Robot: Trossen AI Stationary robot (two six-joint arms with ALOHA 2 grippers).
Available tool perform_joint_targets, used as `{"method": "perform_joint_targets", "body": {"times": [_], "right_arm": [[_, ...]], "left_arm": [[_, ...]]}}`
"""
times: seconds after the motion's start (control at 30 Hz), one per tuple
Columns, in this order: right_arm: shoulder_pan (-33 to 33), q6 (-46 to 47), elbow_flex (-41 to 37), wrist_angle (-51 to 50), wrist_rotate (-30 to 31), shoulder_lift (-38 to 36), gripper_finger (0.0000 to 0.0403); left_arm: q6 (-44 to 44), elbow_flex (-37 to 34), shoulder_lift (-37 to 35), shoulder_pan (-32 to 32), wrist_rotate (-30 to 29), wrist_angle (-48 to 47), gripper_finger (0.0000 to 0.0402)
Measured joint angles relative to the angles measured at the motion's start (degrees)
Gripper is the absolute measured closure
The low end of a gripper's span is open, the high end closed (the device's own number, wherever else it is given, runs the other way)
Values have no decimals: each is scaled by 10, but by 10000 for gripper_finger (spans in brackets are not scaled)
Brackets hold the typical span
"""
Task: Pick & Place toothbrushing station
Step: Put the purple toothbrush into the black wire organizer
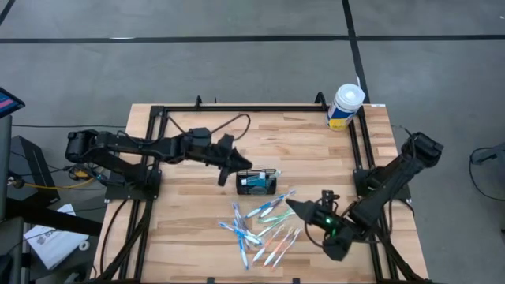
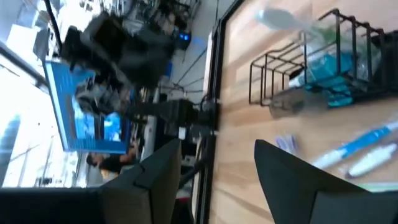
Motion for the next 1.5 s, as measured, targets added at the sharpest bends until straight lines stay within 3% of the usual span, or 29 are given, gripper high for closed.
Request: {"method": "perform_joint_targets", "body": {"times": [0.17,0.37,0.47,0.83,1.0,1.27,1.5], "right_arm": [[-28,-32,13,13,16,0,209],[-60,-128,50,26,13,0,214],[-72,-171,52,42,-16,0,219],[-79,-225,52,34,-50,0,225],[-82,-226,52,-10,-115,0,224],[-80,-279,51,-46,-172,-9,232],[-59,-310,51,-131,-181,-51,239]], "left_arm": [[20,0,0,-3,70,-15,348],[-32,0,0,16,71,-39,348],[-54,0,0,20,72,-63,348],[-102,0,-1,44,73,-93,348],[-103,0,-3,40,70,-95,348],[-154,0,-3,-29,70,-210,348],[-347,0,-3,-122,6,-225,348]]}}
